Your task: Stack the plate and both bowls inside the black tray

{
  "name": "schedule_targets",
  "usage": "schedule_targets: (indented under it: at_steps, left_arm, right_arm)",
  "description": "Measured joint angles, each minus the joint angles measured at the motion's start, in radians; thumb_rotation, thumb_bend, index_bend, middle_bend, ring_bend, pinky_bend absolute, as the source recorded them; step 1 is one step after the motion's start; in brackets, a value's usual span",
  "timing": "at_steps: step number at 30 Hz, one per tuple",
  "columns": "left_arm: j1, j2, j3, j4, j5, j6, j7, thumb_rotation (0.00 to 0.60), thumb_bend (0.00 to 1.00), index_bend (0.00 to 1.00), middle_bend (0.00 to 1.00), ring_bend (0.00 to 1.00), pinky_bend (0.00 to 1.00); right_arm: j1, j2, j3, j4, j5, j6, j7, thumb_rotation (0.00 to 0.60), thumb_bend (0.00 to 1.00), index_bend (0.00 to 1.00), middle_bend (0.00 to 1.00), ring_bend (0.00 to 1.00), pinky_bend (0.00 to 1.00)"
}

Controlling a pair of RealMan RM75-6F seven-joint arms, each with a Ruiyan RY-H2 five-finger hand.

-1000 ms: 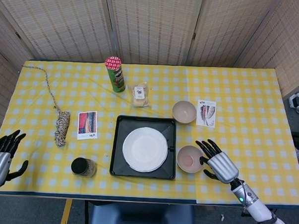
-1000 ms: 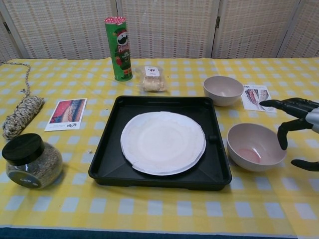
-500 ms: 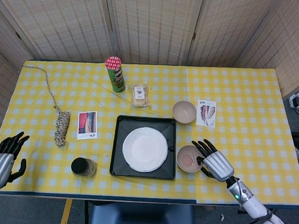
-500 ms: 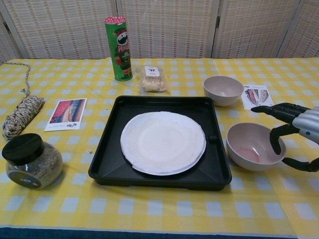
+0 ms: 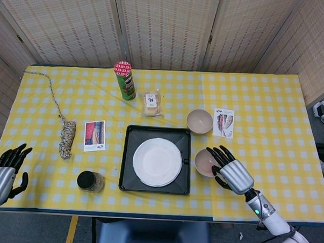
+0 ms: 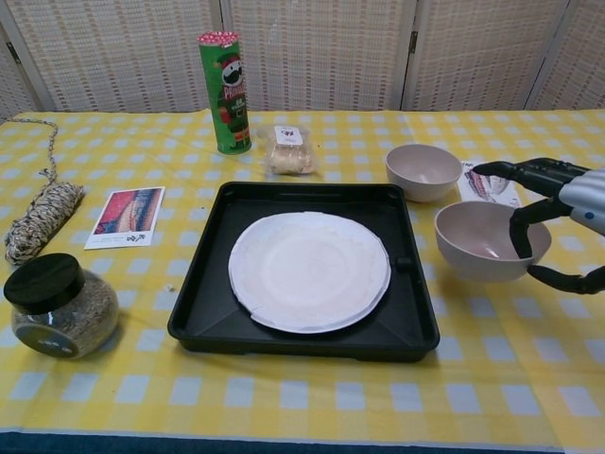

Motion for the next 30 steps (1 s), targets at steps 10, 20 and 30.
schedule_targets:
  at_steps: [10, 20, 30]
  left_arm:
    - [0.006, 0.005, -0.001, 0.000, 0.001, 0.013, -0.012, 0.600, 0.70, 0.00, 0.00, 0.00, 0.00]
    - [0.005, 0.009, -0.001, 0.002, 0.001, 0.010, -0.029, 0.600, 0.69, 0.00, 0.00, 0.00, 0.00]
    - [0.011, 0.018, -0.005, 0.005, -0.012, 0.015, -0.045, 0.600, 0.68, 0.00, 0.00, 0.00, 0.00]
  right_arm:
    - [0.023, 0.049, 0.032, -0.109, -0.021, 0.022, -0.076, 0.600, 0.43, 0.61, 0.03, 0.00, 0.00]
    - [0.141, -0.022, 0.081, -0.135, -0.020, -0.130, -0.119, 0.600, 0.43, 0.61, 0.03, 0.00, 0.00]
    - [0.291, -0.166, 0.141, -0.072, 0.030, -0.307, -0.162, 0.600, 0.43, 0.61, 0.03, 0.00, 0.00]
